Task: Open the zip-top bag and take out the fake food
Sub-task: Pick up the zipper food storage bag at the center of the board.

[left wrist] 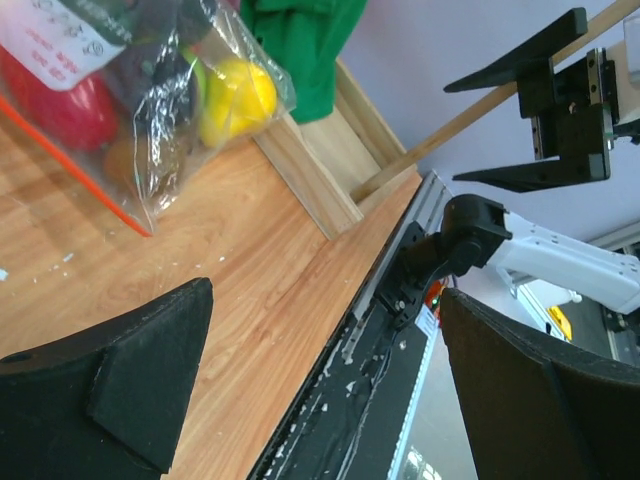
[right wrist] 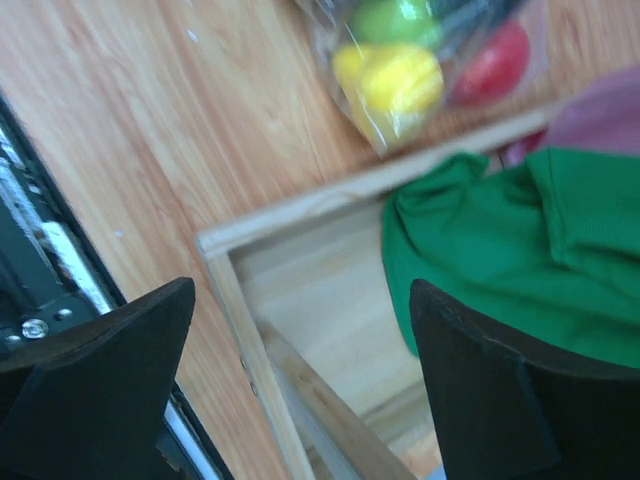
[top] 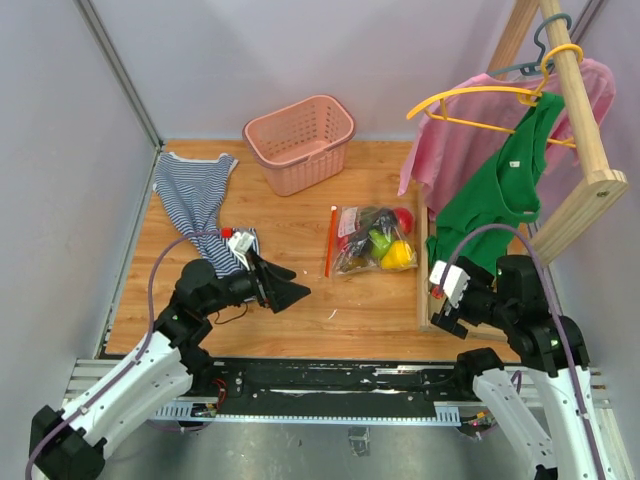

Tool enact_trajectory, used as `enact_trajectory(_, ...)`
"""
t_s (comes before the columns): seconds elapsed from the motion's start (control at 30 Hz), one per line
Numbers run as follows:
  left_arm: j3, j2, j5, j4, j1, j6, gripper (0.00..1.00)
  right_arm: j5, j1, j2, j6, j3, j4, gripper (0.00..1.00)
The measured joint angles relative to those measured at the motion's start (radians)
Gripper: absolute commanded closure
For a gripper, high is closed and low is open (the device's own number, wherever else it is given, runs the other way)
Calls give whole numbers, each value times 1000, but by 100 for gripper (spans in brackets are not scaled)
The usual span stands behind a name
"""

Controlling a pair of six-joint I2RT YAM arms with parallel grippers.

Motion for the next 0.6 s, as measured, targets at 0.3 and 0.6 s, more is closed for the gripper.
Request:
enact_trajectory(0.3,-87,117,-81,165,-60,-54,2,441,-13,-50,-2,-143,162,71)
enact_trajectory(0.6,-89,115,-85,220,-64,-64,2,607,-210,32,-58,-175,318,79)
